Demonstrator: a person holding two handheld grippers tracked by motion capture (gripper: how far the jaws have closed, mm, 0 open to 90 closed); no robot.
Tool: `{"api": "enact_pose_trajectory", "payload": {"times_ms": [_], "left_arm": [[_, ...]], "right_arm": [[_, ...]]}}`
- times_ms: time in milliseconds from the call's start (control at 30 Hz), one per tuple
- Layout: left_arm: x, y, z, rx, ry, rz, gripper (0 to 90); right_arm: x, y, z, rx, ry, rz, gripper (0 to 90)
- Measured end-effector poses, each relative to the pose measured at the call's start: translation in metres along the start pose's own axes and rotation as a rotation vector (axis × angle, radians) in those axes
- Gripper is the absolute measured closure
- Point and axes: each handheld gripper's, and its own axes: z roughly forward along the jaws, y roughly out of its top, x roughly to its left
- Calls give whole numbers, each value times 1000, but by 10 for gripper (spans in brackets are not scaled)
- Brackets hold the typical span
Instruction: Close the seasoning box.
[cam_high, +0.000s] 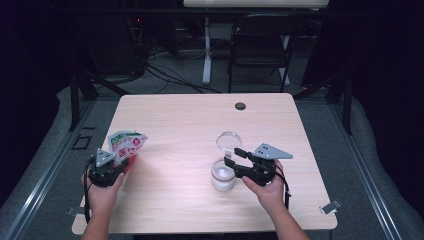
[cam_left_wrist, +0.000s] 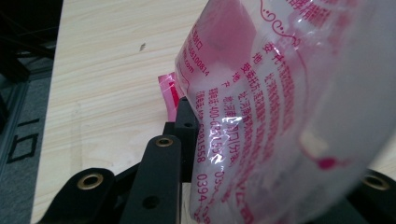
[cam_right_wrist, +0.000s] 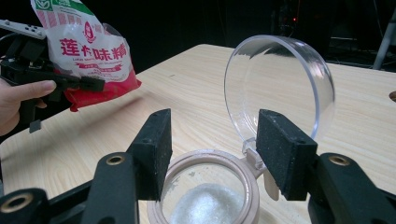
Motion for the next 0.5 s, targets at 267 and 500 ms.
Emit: {"api": "enact_pose_trajectory", "payload": {"times_ms": [267,500], "left_arm": [[14,-7,3,30,21,-65,751],[18,-11,7,49,13,-124,730]], "right_arm": [[-1,0,0,3,-7,2,453],[0,0,1,2,-7,0,453]]}}
